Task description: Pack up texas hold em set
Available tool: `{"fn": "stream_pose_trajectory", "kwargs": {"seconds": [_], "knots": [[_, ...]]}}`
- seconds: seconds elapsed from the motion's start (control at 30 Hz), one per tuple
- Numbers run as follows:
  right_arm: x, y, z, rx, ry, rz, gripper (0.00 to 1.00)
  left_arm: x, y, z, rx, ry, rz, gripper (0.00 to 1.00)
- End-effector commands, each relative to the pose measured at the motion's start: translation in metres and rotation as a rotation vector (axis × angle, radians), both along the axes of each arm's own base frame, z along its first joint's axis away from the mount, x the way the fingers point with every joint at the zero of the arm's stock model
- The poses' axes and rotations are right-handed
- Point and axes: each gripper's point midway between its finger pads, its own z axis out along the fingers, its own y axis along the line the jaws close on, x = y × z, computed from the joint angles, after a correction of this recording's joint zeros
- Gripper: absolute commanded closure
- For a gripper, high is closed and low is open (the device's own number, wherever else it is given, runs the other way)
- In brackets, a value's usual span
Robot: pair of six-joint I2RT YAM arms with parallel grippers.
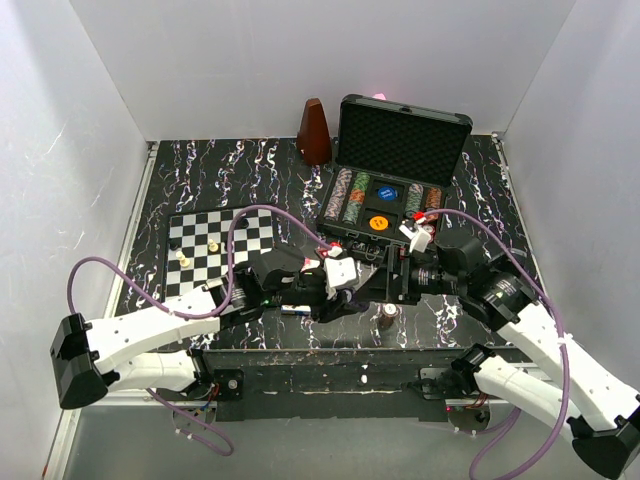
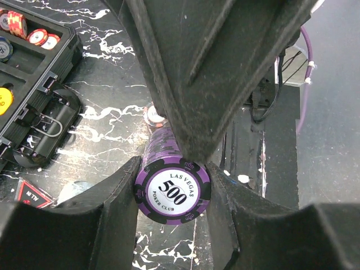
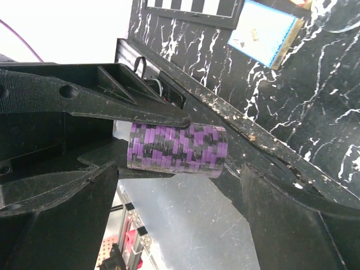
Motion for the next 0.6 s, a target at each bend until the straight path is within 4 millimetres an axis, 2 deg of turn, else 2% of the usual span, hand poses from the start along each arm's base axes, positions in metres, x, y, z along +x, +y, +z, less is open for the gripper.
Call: {"fn": "stream_pose_trajectory", "kwargs": {"seconds": [0.0, 0.2, 0.3, 0.37, 0.43, 0.57], "knots": [[-0.001, 0.018, 0.023, 0.074, -0.050, 0.048, 0.04, 0.000, -0.002, 0.047, -0.145, -0.063, -0.013, 1.00], [-0.001, 0.026, 0.008, 0.033, -0.004, 0.052, 0.05, -0.001, -0.001, 0.050, -0.159, -0.068, -0.011, 1.00], [0.002, 0.029, 0.009, 0.047, -0.006, 0.041, 0.09, -0.002, -0.001, 0.050, -0.159, -0.067, -0.012, 1.00], [0.004, 0.030, 0.011, 0.055, -0.013, 0.032, 0.15, -0.002, 0.000, 0.049, -0.156, -0.065, -0.014, 1.00], [0.006, 0.031, 0.013, 0.054, -0.014, 0.029, 0.26, -0.002, 0.000, 0.050, -0.159, -0.067, -0.014, 1.00], [0.010, 0.037, 0.016, 0.050, -0.003, 0.041, 0.41, -0.002, 0.000, 0.050, -0.156, -0.068, -0.015, 1.00]]}}
